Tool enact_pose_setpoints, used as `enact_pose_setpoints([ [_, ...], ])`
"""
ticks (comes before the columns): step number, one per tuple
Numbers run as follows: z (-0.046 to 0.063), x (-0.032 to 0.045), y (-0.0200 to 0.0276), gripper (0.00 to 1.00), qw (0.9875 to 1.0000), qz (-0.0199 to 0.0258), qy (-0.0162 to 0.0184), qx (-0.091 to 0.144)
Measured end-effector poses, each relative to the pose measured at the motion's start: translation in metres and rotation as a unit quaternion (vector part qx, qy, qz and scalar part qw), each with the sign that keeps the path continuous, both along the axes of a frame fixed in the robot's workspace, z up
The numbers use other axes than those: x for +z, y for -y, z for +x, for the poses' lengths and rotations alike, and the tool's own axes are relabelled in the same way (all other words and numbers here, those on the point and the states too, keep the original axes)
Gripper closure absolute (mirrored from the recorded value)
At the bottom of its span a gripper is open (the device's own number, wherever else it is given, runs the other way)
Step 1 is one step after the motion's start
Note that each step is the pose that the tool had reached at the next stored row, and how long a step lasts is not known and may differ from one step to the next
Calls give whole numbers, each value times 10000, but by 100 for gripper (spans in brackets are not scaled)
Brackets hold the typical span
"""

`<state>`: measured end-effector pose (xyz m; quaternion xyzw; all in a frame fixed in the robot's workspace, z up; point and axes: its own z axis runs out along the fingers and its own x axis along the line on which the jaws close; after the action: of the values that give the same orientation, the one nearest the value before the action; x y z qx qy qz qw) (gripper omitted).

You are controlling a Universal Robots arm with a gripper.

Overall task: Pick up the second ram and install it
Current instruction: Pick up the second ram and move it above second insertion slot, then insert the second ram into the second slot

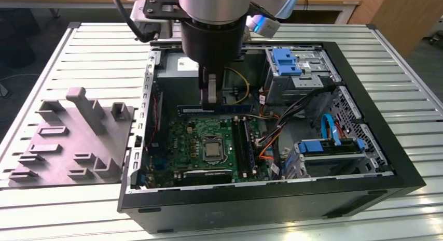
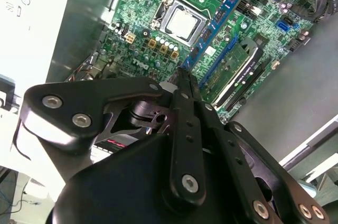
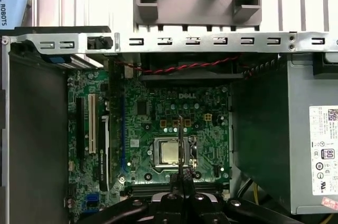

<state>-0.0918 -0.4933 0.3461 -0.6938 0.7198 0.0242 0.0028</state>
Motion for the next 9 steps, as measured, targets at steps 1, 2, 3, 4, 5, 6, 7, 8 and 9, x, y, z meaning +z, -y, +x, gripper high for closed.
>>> enact_pose_setpoints([
  [1, 0, -8, 0, 89, 10000, 0, 0, 0],
  [2, 0, -13, 0, 89, 10000, 0, 0, 0],
  [3, 0, -14, 0, 89, 10000, -1, 0, 0],
  [4, 0, -17, 0, 89, 10000, 0, 0, 0],
  [5, 0, -19, 0, 89, 10000, 0, 0, 0],
  [6, 0, -19, 0, 89, 10000, 0, 0, 0],
  [7, 0, -19, 0, 89, 10000, 0, 0, 0],
  [8, 0, -20, 0, 89, 10000, 0, 0, 0],
  [9, 0, -20, 0, 89, 10000, 0, 0, 0],
])
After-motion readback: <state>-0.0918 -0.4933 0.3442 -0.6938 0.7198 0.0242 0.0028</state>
